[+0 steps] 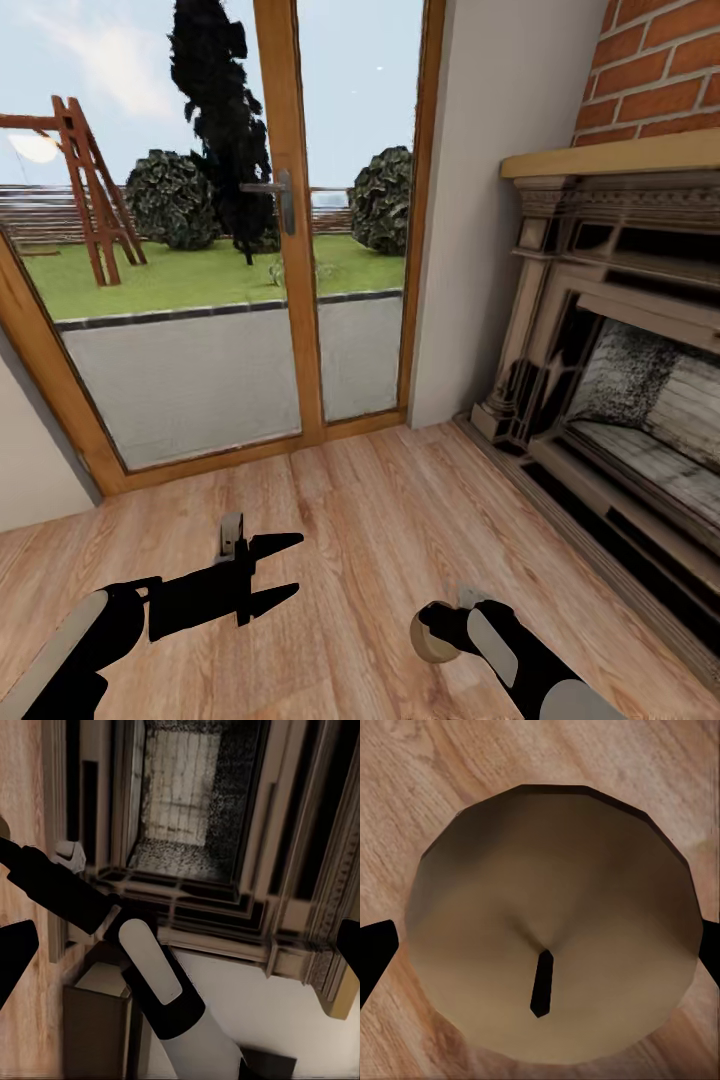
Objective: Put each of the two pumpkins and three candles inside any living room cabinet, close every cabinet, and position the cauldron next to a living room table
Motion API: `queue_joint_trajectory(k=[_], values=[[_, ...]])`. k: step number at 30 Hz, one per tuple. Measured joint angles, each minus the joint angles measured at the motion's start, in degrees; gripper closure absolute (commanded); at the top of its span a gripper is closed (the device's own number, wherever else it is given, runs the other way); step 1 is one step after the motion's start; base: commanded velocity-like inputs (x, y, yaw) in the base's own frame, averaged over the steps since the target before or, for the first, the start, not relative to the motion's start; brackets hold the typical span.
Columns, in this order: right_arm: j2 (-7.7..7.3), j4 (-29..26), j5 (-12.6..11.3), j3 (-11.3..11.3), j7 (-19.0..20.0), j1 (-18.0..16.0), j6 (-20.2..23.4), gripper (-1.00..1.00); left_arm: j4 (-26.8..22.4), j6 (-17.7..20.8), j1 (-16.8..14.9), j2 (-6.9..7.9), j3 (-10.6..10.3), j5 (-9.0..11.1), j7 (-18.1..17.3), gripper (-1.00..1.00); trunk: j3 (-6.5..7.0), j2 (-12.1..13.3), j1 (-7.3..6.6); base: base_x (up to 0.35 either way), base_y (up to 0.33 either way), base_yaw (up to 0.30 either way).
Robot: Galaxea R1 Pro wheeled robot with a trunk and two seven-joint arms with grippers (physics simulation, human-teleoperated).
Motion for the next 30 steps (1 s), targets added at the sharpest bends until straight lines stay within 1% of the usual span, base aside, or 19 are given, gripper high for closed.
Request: queue_joint_trajectory(k=[16, 30], values=[[0.0, 0.0, 0.0, 0.0, 0.0, 0.0, 0.0, 1.0, -0.08, 0.06, 0.0, 0.0, 0.16, 0.0, -0.15, -1.0, 0.0, 0.0, 0.0, 0.0, 0.0, -0.289], [-0.02, 0.02, 0.01, 0.0, 0.0, 0.0, -0.01, 1.0, -0.09, 0.07, 0.0, 0.0, 0.08, 0.03, -0.09, -1.0, 2.51, 5.6, -3.07, 0.0, 0.0, -0.289]])
